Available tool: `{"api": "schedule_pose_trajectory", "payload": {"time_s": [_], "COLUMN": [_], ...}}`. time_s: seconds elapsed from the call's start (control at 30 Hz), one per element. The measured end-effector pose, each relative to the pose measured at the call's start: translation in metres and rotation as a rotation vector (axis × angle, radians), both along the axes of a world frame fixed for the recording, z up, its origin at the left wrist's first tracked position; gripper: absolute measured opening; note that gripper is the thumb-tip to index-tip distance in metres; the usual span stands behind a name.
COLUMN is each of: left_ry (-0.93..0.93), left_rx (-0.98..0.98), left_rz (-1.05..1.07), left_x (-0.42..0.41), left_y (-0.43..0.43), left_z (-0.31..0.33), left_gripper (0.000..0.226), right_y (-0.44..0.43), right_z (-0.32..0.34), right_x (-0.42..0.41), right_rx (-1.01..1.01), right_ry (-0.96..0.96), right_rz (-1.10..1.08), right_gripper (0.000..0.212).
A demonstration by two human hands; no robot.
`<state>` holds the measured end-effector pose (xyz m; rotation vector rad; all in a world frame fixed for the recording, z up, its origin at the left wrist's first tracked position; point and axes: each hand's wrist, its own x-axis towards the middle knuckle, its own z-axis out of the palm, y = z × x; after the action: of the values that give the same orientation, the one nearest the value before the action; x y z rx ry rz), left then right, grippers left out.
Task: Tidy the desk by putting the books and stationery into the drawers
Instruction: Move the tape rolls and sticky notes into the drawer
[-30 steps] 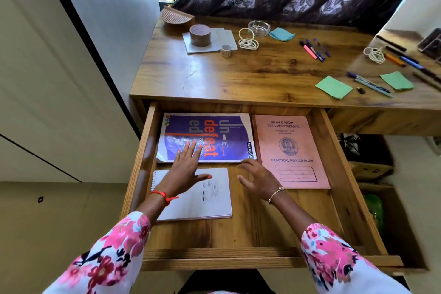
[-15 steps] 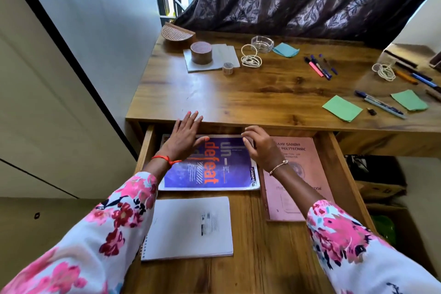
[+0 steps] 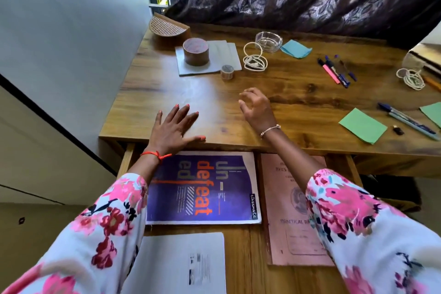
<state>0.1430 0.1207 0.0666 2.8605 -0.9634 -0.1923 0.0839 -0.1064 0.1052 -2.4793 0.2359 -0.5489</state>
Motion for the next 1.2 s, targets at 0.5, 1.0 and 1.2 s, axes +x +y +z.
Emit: {"api": "schedule_pose_trajectory", "payload": {"time_s": [0.5,1.0,1.2], "left_ry": [-0.121,-0.11,-0.032], "left_rx": [-0.059,-0.059,-0.094], "left_rz": [-0.004,-0.007,0.027], "left_x": [0.003,0.003,0.001], "left_y": [0.003,0.004,0.003], "left_z": [-0.016,-0.016,-0.012], "left_gripper": [0.099,0.101,0.09], "right_y": [-0.006,0.0,0.019], "right_z": [-0.011,-0.009,-0.006], "right_x": [0.108,0.092,0.001], "right_rx": [0.104,0.051,-0.103], "right_ry": [0.247,0.04,-0.138], "right_rz": [-0.127,-0.176,-0.09], "right_gripper": [0.051,0.015,0.016]}}
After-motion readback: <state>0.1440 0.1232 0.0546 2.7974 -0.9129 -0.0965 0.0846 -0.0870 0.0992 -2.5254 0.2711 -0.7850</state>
